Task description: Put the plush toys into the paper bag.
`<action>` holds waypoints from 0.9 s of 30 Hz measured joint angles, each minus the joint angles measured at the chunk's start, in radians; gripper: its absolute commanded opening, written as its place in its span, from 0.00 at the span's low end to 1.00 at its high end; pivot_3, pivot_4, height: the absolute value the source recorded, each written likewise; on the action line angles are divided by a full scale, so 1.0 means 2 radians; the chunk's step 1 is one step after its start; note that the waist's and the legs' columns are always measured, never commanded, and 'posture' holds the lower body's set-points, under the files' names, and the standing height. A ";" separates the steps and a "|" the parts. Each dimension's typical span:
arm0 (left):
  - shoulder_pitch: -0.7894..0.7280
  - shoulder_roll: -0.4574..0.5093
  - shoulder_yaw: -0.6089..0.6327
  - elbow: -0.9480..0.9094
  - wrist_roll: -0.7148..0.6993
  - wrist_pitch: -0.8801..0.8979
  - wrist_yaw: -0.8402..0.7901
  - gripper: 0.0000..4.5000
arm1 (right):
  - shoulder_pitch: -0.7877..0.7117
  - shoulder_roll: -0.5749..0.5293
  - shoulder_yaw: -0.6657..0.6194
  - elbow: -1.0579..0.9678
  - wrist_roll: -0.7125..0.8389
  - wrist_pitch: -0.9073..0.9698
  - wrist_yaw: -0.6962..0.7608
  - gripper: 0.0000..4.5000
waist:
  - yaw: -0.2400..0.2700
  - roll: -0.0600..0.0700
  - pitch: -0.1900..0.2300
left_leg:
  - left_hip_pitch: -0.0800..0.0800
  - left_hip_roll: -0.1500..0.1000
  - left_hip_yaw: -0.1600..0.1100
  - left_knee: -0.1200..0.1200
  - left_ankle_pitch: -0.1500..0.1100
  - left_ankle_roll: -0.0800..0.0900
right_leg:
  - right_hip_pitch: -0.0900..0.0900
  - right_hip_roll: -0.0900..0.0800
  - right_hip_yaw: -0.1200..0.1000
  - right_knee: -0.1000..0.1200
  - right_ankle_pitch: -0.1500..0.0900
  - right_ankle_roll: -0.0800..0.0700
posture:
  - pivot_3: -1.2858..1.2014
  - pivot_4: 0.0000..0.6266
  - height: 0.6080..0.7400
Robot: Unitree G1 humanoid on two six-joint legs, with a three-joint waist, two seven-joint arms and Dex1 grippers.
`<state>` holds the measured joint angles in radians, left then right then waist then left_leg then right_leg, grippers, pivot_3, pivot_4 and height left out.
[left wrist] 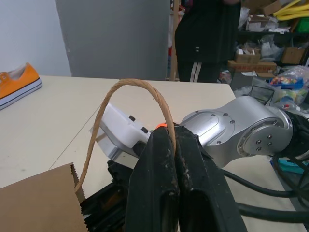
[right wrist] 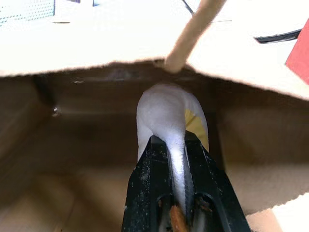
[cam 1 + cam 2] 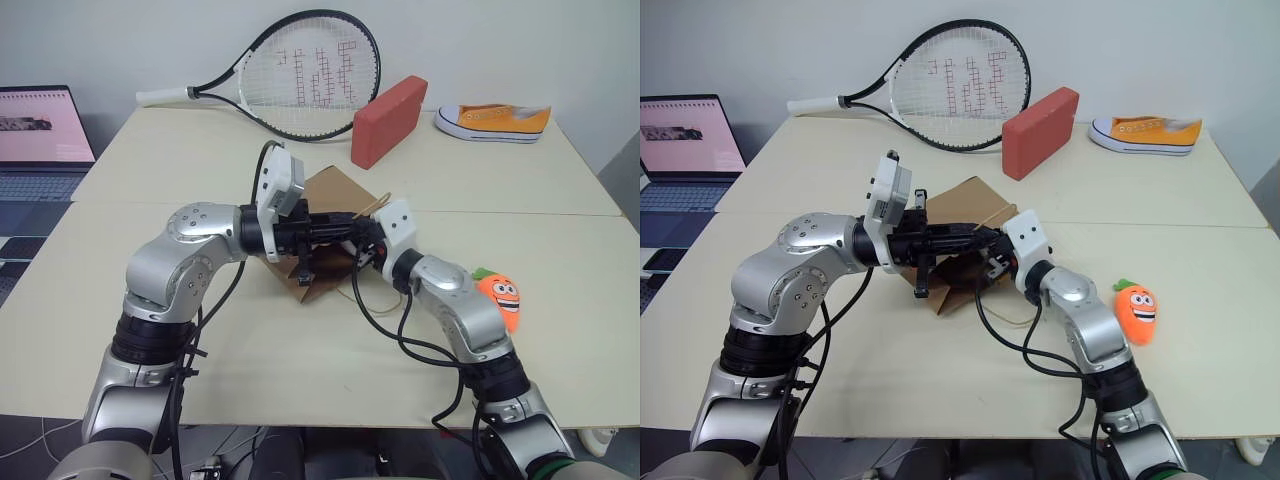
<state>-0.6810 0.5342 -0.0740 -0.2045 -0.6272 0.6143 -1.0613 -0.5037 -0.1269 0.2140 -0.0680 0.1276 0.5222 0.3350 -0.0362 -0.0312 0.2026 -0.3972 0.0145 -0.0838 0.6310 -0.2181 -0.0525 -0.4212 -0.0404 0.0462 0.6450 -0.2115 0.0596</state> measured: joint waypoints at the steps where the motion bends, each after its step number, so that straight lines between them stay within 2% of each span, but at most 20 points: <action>1: 0.000 0.000 0.000 0.000 0.000 0.001 0.000 0.00 | 0.000 0.004 0.000 0.008 -0.003 -0.007 -0.003 0.35 | 0.000 0.000 0.000 | 0.000 0.000 0.000 0.000 0.000 0.000 | 0.000 0.000 0.000 0.000 0.000 0.000 | 0.52 0.24 1.00; 9: 0.001 0.000 0.000 0.000 0.000 0.005 0.002 0.00 | 0.004 0.004 0.001 0.022 -0.016 -0.037 -0.001 0.98 | -0.001 0.000 0.000 | 0.000 0.000 0.000 0.000 0.000 0.000 | 0.000 0.000 0.000 0.000 0.000 0.000 | 0.52 0.24 1.00; 13: 0.004 0.000 0.000 0.000 0.002 0.005 0.003 0.00 | 0.010 -0.011 0.001 0.000 -0.014 -0.028 0.012 0.99 | -0.001 0.000 0.000 | 0.000 0.000 0.000 0.000 0.000 0.000 | 0.000 0.000 0.000 0.000 0.000 0.000 | 0.52 0.24 1.00; 19: 0.004 -0.004 -0.001 0.001 0.011 -0.004 0.008 0.00 | 0.025 -0.053 0.000 -0.084 0.009 0.027 0.055 0.99 | -0.001 0.000 0.000 | 0.000 0.000 0.000 0.000 0.000 0.000 | 0.000 0.000 0.000 0.000 0.000 0.000 | 0.52 0.24 1.00; 23: 0.005 -0.005 -0.003 0.003 0.016 -0.007 0.011 0.00 | 0.052 -0.106 -0.011 -0.149 0.052 0.084 0.098 0.99 | 0.001 0.000 0.000 | 0.000 0.000 0.000 0.000 0.000 0.000 | 0.000 0.000 0.000 0.000 0.000 0.000 | 0.52 0.24 1.00; 27: 0.010 -0.005 -0.005 0.004 0.020 -0.009 0.011 0.00 | 0.077 -0.195 -0.074 -0.220 0.118 0.145 0.153 0.99 | 0.002 0.000 0.000 | 0.000 0.000 0.000 0.000 0.000 0.000 | 0.000 0.000 0.000 0.000 0.000 0.000 | 0.52 0.24 1.00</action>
<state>-0.6603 0.5237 -0.0836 -0.1961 -0.5865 0.5954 -1.0401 -0.3490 -0.5168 0.0669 -0.5086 0.3637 0.8126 0.6418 -0.0318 -0.0312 0.2027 -0.3975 0.0143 -0.0841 0.6313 -0.2181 -0.0525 -0.4207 -0.0405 0.0461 0.6444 -0.2117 0.0596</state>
